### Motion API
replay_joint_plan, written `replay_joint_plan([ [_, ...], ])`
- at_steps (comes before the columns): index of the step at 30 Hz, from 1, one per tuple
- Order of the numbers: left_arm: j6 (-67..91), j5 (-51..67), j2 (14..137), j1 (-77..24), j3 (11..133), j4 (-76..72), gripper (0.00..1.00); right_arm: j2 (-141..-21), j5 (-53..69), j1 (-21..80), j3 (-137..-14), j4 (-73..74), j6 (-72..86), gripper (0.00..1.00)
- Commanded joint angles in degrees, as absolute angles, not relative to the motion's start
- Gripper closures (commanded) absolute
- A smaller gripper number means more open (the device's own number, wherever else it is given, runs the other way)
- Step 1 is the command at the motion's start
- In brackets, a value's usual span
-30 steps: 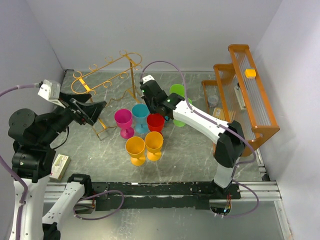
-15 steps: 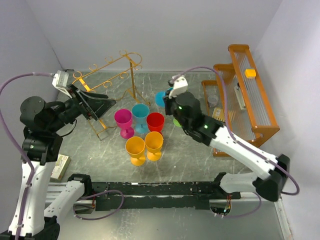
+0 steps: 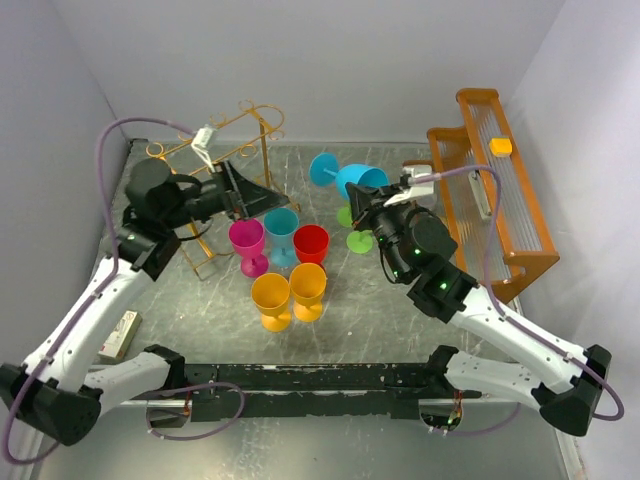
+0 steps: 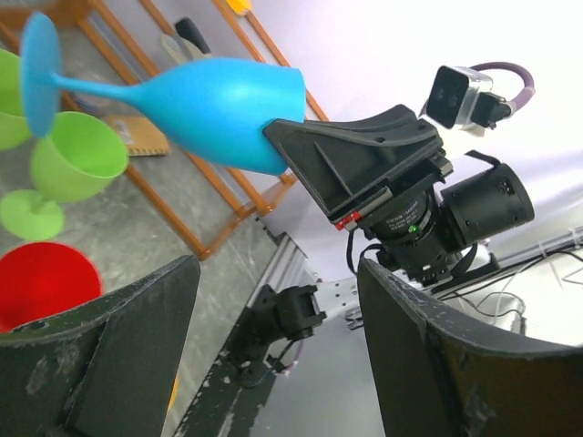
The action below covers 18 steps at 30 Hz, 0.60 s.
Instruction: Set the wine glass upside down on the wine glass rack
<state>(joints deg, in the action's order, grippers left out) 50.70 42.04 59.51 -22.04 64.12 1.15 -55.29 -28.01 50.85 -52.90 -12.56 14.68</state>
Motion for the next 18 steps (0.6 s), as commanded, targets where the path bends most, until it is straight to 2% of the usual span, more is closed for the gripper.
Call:
replay_joint_plan([
  [1, 56.6, 32.1, 62.9, -29.7, 65.0, -8.6, 0.19, -51.8, -29.0, 51.1, -50.9, -23.1, 18.7, 1.00],
  [4, 63.6, 21.2, 65.1, -33.7, 65.1, -10.9, 0.26, -49.6, -28.3, 51.1, -48.8, -26.6, 21.0, 1.00],
  [8, 67.6, 8.1, 66.8, -38.1, 66.3, -13.3, 0.27, -46.7, -28.1, 51.0, -47.0, -29.5, 23.7, 1.00],
  [18, 74.1, 4.6, 74.1, -41.8, 67.8, -22.3, 0.28, -44.5, -24.7, 51.1, -45.3, -30.9, 29.1, 1.00],
])
